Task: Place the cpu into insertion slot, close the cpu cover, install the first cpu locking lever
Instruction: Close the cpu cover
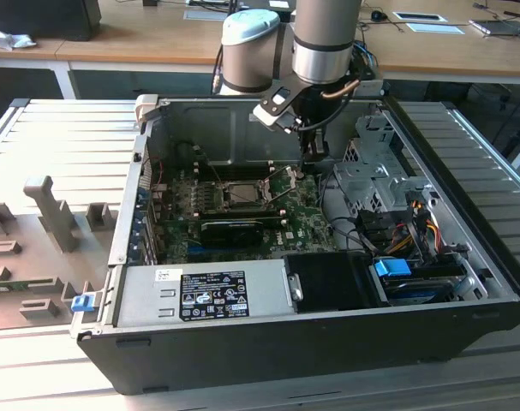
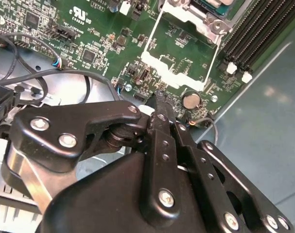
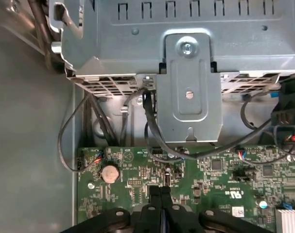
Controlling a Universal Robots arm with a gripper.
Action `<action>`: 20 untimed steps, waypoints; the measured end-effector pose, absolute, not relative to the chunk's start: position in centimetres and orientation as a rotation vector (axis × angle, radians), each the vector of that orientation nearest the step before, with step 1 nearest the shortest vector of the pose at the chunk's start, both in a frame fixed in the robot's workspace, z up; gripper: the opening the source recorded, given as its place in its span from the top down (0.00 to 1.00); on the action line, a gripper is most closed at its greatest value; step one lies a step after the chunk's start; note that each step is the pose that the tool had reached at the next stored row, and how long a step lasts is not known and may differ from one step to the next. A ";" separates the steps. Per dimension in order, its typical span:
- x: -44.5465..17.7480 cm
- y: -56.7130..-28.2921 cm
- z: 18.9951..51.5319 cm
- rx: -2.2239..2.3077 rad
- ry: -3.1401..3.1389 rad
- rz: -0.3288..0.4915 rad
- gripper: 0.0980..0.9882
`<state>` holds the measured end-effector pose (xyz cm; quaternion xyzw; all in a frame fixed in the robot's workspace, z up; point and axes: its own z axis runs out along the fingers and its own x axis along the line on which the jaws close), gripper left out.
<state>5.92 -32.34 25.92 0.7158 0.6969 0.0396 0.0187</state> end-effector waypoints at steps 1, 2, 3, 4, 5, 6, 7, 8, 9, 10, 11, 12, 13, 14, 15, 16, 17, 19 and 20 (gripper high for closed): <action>5.9 -32.3 25.7 2.222 2.164 0.123 0.99; 5.9 -32.3 25.4 2.222 2.164 0.123 0.99; 6.0 -32.3 25.2 2.222 2.164 0.123 0.99; 6.0 -32.3 24.8 2.222 2.164 0.123 0.99; 6.0 -32.3 24.6 2.222 2.164 0.123 0.99; 6.0 -32.3 24.5 2.223 2.165 0.121 0.99; 6.0 -32.4 24.5 2.226 2.168 0.117 0.99; 6.0 -32.3 24.5 2.234 2.174 0.109 0.99; 5.9 -32.3 24.5 2.245 2.183 0.096 0.99; 5.7 -32.3 24.5 2.247 2.186 0.095 0.99; 5.6 -32.3 24.6 2.248 2.186 0.095 0.99; 5.5 -32.3 24.6 2.248 2.186 0.095 0.99; 5.4 -32.3 24.6 2.248 2.187 0.095 0.99; 5.3 -32.3 24.6 2.249 2.187 0.096 0.99; 5.0 -32.3 24.6 2.249 2.187 0.096 0.99; 4.9 -32.3 24.6 2.249 2.187 0.097 0.99; 4.9 -32.3 24.6 2.249 2.187 0.096 0.99; 4.6 -32.3 24.6 2.249 2.187 0.097 0.99; 4.5 -32.3 24.6 2.248 2.187 0.097 0.99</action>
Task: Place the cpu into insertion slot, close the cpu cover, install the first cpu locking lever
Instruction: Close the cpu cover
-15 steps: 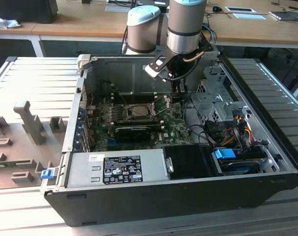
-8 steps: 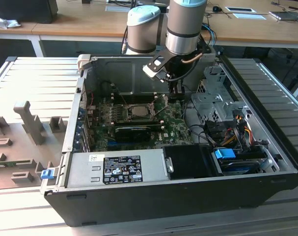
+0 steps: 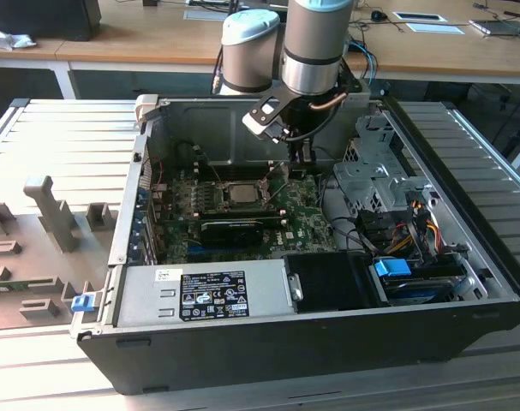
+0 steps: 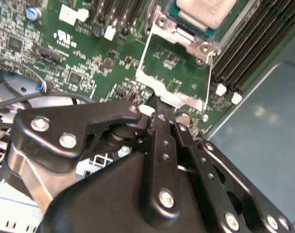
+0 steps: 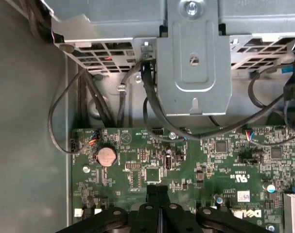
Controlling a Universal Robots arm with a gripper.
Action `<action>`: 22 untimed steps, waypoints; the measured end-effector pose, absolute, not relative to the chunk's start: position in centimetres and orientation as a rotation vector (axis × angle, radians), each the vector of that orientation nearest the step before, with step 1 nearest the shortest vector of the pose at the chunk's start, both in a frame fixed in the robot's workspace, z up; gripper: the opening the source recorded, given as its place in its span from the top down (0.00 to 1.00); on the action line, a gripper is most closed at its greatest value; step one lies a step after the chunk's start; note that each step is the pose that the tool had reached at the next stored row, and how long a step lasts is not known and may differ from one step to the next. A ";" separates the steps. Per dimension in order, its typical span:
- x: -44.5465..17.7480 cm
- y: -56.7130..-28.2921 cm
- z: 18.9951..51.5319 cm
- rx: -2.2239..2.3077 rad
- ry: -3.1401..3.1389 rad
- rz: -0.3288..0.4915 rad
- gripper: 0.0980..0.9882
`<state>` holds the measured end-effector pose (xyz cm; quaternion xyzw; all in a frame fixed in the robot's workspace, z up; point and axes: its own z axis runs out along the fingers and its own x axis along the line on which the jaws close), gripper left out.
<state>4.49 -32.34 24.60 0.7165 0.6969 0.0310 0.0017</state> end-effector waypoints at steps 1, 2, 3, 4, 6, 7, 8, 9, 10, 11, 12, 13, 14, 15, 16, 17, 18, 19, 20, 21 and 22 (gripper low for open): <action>4.3 -32.3 24.6 2.248 2.187 0.098 0.99; 4.3 -32.3 24.6 2.248 2.187 0.098 0.99; 4.2 -32.3 24.6 2.248 2.187 0.098 0.99; 4.2 -32.3 24.6 2.248 2.187 0.098 0.99; 4.1 -32.3 24.6 2.248 2.186 0.099 0.99; 4.0 -32.3 24.6 2.248 2.186 0.099 0.99; 4.0 -32.3 24.6 2.248 2.186 0.099 0.99; 4.0 -32.3 24.6 2.247 2.186 0.099 0.99; 4.0 -32.3 24.6 2.247 2.186 0.099 0.99; 3.9 -32.3 24.6 2.247 2.186 0.100 0.99; 3.9 -32.3 24.6 2.247 2.186 0.100 0.99; 3.9 -32.3 24.6 2.247 2.186 0.100 0.99; 3.9 -32.3 24.6 2.247 2.186 0.100 0.99; 3.8 -32.3 24.6 2.247 2.186 0.101 0.99; 3.8 -32.3 24.6 2.247 2.186 0.101 0.99; 3.7 -32.3 24.6 2.246 2.185 0.101 0.99; 3.7 -32.3 24.6 2.246 2.185 0.101 0.99; 3.7 -32.3 24.6 2.246 2.185 0.102 0.99; 3.6 -32.3 24.6 2.246 2.185 0.102 0.99; 3.5 -32.3 24.6 2.246 2.185 0.102 0.99; 3.5 -32.3 24.6 2.246 2.185 0.103 0.99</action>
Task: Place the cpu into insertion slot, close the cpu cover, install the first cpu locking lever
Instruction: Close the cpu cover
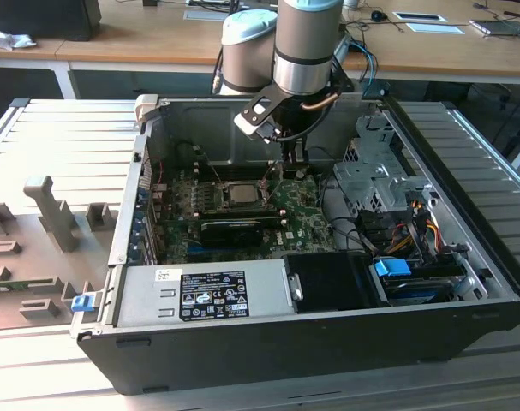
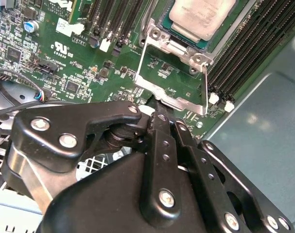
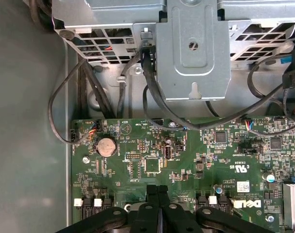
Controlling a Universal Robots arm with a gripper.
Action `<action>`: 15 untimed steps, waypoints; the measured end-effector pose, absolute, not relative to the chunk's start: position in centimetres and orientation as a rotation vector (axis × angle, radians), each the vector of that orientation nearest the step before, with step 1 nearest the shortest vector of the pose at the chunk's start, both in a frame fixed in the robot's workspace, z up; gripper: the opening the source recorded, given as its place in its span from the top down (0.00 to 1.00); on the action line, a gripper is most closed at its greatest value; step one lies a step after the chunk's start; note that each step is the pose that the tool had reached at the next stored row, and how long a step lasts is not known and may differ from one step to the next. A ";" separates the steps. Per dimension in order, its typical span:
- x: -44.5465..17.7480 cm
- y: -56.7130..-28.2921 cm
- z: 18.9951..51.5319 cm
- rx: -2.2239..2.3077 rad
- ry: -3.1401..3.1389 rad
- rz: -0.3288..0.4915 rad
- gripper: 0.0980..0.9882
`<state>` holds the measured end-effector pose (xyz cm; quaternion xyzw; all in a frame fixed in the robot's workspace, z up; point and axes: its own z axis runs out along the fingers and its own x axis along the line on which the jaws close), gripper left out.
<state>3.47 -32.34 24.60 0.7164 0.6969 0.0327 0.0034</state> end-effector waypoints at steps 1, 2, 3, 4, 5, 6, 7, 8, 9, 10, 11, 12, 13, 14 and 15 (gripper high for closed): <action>3.4 -32.3 24.6 2.246 2.185 0.103 0.99; 3.4 -32.3 24.6 2.246 2.185 0.103 0.99; 3.4 -32.3 24.6 2.245 2.184 0.103 0.99; 3.3 -32.3 24.6 2.245 2.184 0.103 0.99; 3.3 -32.3 24.6 2.245 2.184 0.104 0.99; 3.2 -32.3 24.6 2.245 2.184 0.104 0.99; 3.1 -32.3 24.6 2.245 2.184 0.104 0.99; 3.1 -32.3 24.6 2.245 2.184 0.104 0.99; 3.0 -32.3 24.6 2.245 2.184 0.104 0.99; 3.0 -32.3 24.6 2.245 2.184 0.104 0.99; 2.9 -32.3 24.6 2.245 2.184 0.104 0.99; 2.9 -32.3 24.6 2.245 2.184 0.104 0.99; 2.9 -32.3 24.6 2.245 2.184 0.104 0.99; 2.8 -32.3 24.6 2.245 2.184 0.104 0.99; 2.8 -32.3 24.6 2.245 2.184 0.104 0.99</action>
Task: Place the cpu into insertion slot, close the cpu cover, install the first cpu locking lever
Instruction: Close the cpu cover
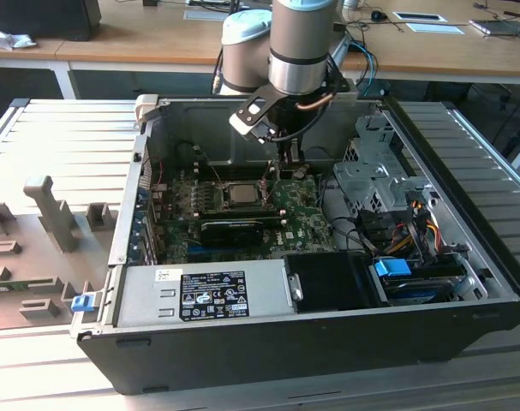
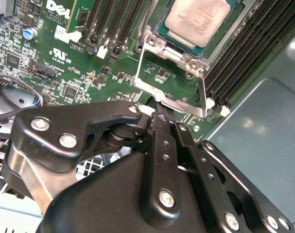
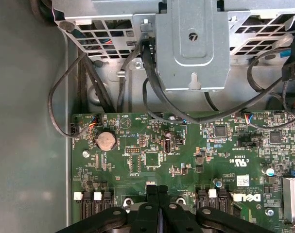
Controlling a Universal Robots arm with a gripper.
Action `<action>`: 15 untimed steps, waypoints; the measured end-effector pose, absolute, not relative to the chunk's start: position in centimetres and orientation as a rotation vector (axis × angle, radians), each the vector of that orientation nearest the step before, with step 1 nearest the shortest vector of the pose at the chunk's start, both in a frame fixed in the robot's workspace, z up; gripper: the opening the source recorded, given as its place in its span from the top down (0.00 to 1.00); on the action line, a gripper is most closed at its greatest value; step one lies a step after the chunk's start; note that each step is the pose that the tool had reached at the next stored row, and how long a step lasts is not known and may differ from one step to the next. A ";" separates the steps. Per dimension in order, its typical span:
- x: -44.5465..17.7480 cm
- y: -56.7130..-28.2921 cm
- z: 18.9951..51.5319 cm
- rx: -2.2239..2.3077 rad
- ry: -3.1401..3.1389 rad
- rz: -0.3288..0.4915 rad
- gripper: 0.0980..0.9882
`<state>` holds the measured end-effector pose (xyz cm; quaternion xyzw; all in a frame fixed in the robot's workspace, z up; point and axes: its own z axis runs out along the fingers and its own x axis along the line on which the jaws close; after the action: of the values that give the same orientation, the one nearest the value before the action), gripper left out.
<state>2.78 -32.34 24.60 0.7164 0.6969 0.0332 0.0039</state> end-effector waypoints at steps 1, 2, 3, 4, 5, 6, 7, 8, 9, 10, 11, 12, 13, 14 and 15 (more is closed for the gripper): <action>2.7 -32.3 24.6 2.245 2.184 0.104 0.99; 2.7 -32.3 24.6 2.245 2.184 0.104 0.99; 2.7 -32.3 24.6 2.245 2.184 0.104 0.99; 2.6 -32.3 24.6 2.245 2.184 0.104 0.99; 2.5 -32.3 24.6 2.245 2.184 0.104 0.99; 2.5 -32.3 24.6 2.245 2.184 0.104 0.99; 2.5 -32.3 24.6 2.245 2.184 0.104 0.99; 2.4 -32.3 24.6 2.245 2.184 0.104 0.99; 2.4 -32.3 24.6 2.245 2.184 0.104 0.99; 2.3 -32.3 24.6 2.245 2.184 0.104 0.99; 2.3 -32.3 24.6 2.245 2.184 0.104 0.99; 2.3 -32.3 24.6 2.245 2.184 0.104 0.99; 2.3 -32.3 24.6 2.245 2.184 0.104 0.99; 2.3 -32.3 24.6 2.245 2.184 0.104 0.99; 2.2 -32.3 24.6 2.245 2.184 0.104 0.99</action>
<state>2.24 -32.34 24.60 0.7164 0.6969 0.0332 0.0039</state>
